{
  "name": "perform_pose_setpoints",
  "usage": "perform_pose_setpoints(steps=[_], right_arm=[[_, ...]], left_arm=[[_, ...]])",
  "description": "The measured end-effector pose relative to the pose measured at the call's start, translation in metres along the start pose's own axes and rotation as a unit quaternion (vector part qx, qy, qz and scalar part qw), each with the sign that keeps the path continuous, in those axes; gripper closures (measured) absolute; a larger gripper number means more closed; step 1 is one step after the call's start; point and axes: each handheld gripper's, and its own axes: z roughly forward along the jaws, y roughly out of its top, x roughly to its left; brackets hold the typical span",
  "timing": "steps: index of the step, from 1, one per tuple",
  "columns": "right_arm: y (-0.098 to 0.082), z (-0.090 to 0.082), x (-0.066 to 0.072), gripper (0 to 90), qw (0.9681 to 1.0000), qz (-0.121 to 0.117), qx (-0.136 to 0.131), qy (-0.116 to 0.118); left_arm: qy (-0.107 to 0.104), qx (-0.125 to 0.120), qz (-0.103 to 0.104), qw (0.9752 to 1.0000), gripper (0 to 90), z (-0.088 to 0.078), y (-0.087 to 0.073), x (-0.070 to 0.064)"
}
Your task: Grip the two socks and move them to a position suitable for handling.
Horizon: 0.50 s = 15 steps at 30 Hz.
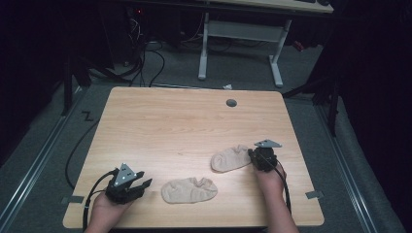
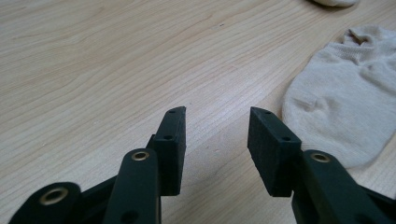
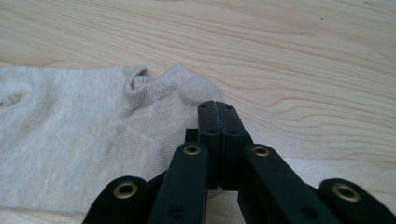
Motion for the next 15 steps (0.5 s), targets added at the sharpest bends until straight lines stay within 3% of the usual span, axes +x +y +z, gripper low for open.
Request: perform_pose_setpoints(steps=[6,8,9,10,12,15], right_arm=[[-0.003,-0.006,0.025,90.0,0.9989,-0.028,0.007,0.038],[-0.005,-0.008,0.038,90.0,0.9976,-0.041,0.007,0.055],[-0.005,-0.009,0.051,90.0,0.9967,-0.040,0.010,0.070],[-0.005,-0.009,0.051,90.0,0.9967,-0.040,0.010,0.070],[-0.003,-0.009,0.064,90.0,0.9958,-0.047,0.015,0.077],[0.001,-0.006,0.079,90.0,0.9940,-0.062,0.017,0.089]], left_arm=[[0.004,-0.003,-0.005,1.0000,57.1,0.000,0.000,0.001],[0.003,-0.003,-0.005,1.0000,56.5,0.001,0.000,0.000],[0.003,-0.005,-0.006,1.0000,55.4,0.002,0.001,0.000],[0.001,-0.006,-0.009,0.9999,55.4,0.003,0.002,-0.001],[-0.008,-0.009,-0.020,0.9997,53.9,0.007,0.006,-0.002],[-0.012,-0.010,-0.010,0.9998,52.6,0.016,0.012,-0.009]])
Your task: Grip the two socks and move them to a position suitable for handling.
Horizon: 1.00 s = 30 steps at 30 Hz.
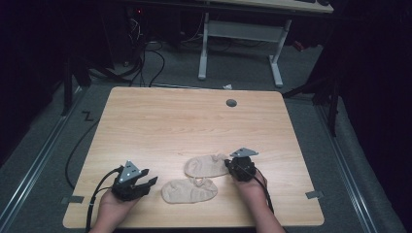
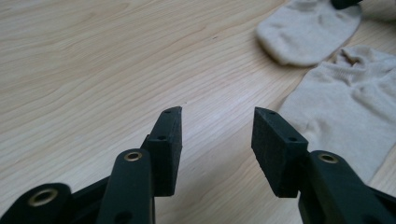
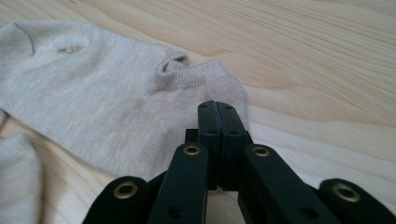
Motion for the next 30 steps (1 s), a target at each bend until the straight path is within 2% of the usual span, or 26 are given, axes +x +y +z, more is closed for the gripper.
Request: perform_pose_setpoints(steps=[1,5,10,16,18,19,22,24,30], right_arm=[[0.004,0.004,0.007,90.0,1.0000,-0.006,0.000,0.003],[0.009,0.009,0.017,90.0,0.9998,-0.014,0.000,0.012],[0.016,0.017,0.034,89.9,0.9990,-0.034,-0.002,0.027],[0.019,0.020,0.051,89.4,0.9971,-0.064,-0.001,0.041],[0.020,0.017,0.052,85.2,0.9971,-0.067,-0.005,0.035],[0.021,0.014,0.051,82.4,0.9971,-0.068,-0.015,0.031],[0.022,0.005,0.044,76.1,0.9981,-0.040,-0.041,0.024],[0.021,0.003,0.040,73.0,0.9983,-0.029,-0.044,0.025],[0.016,0.012,0.032,67.6,0.9991,-0.001,-0.017,0.038]], left_arm=[[-0.001,0.001,0.003,1.0000,51.1,0.004,0.002,-0.003],[0.000,0.007,0.009,0.9999,48.2,0.019,0.007,-0.008],[0.003,0.009,0.006,0.9999,46.4,0.035,0.016,-0.008],[0.014,0.020,-0.016,0.9996,50.0,0.048,0.016,-0.001],[0.023,0.021,-0.019,0.9993,51.7,0.051,0.017,0.001],[0.022,0.023,-0.022,0.9993,51.8,0.052,0.017,0.002],[0.016,0.029,-0.026,0.9991,53.9,0.057,0.016,0.002],[0.014,0.031,-0.025,0.9991,54.8,0.059,0.016,0.001],[0.008,0.027,-0.016,0.9995,62.4,0.059,0.014,-0.002]])
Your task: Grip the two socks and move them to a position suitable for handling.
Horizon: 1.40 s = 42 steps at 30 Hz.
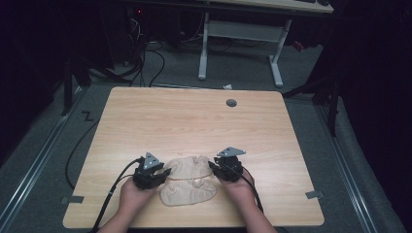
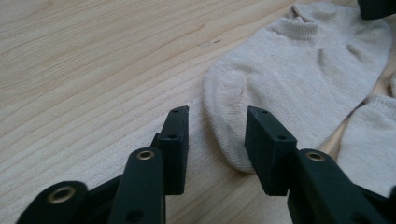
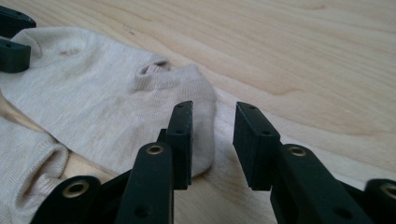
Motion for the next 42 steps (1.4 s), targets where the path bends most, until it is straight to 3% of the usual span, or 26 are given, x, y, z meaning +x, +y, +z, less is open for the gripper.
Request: perform_pose_setpoints(steps=[5,9,14,23,27,34,42], right_arm=[[-0.002,0.006,0.002,68.4,0.9999,-0.004,0.013,0.003],[-0.002,0.006,0.003,77.9,0.9998,-0.004,0.015,0.012],[-0.002,0.005,0.008,85.7,0.9995,-0.028,0.016,0.009],[0.005,-0.015,0.009,85.8,0.9986,-0.034,-0.039,0.006],[0.005,-0.021,0.011,85.7,0.9982,-0.038,-0.047,0.006],[0.001,-0.034,0.018,85.7,0.9963,-0.065,-0.056,0.005],[-0.009,-0.049,0.025,85.7,0.9947,-0.080,-0.062,0.014]], left_arm=[[-0.001,-0.005,0.005,1.0000,69.7,0.000,-0.002,-0.003],[-0.008,-0.006,0.010,0.9999,77.7,-0.001,-0.002,-0.004],[-0.007,-0.004,0.016,0.9998,85.9,-0.002,-0.001,-0.007],[-0.011,-0.034,0.017,0.9992,86.3,-0.014,0.006,-0.008],[-0.013,-0.046,0.014,0.9987,86.3,-0.022,0.009,-0.008],[-0.025,-0.047,0.037,0.9979,86.4,-0.037,0.010,-0.017],[-0.034,-0.045,0.046,0.9974,86.4,-0.056,0.006,-0.027]])
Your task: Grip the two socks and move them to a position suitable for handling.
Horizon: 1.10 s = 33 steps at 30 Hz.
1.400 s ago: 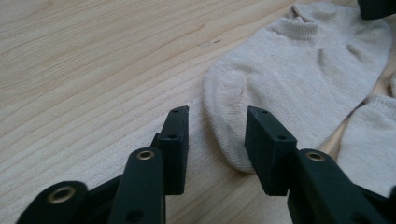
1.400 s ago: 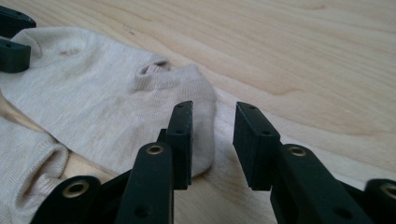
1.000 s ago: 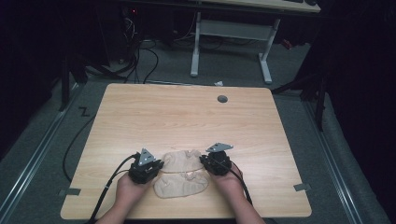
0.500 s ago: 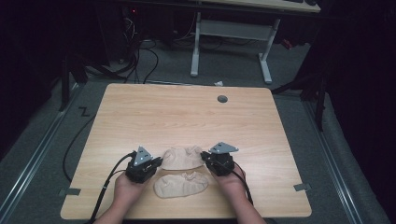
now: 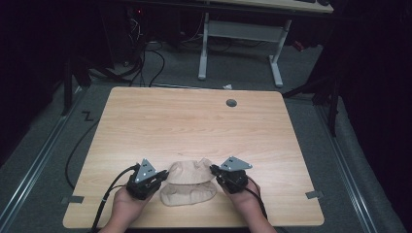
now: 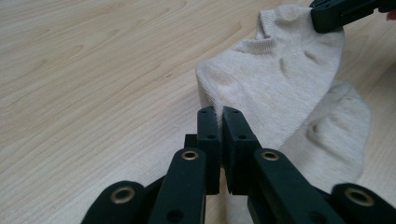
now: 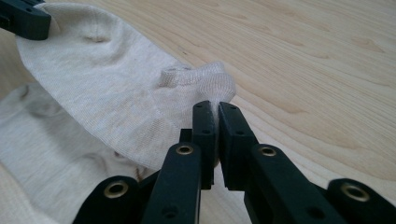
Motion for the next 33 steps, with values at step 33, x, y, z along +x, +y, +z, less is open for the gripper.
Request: perform_pose_setpoints(steps=[33], right_arm=[[-0.029,-0.013,0.021,85.7,0.9984,-0.005,0.042,0.037]], left_arm=[[-0.016,0.081,0.030,0.9961,85.7,-0.009,-0.028,-0.031]])
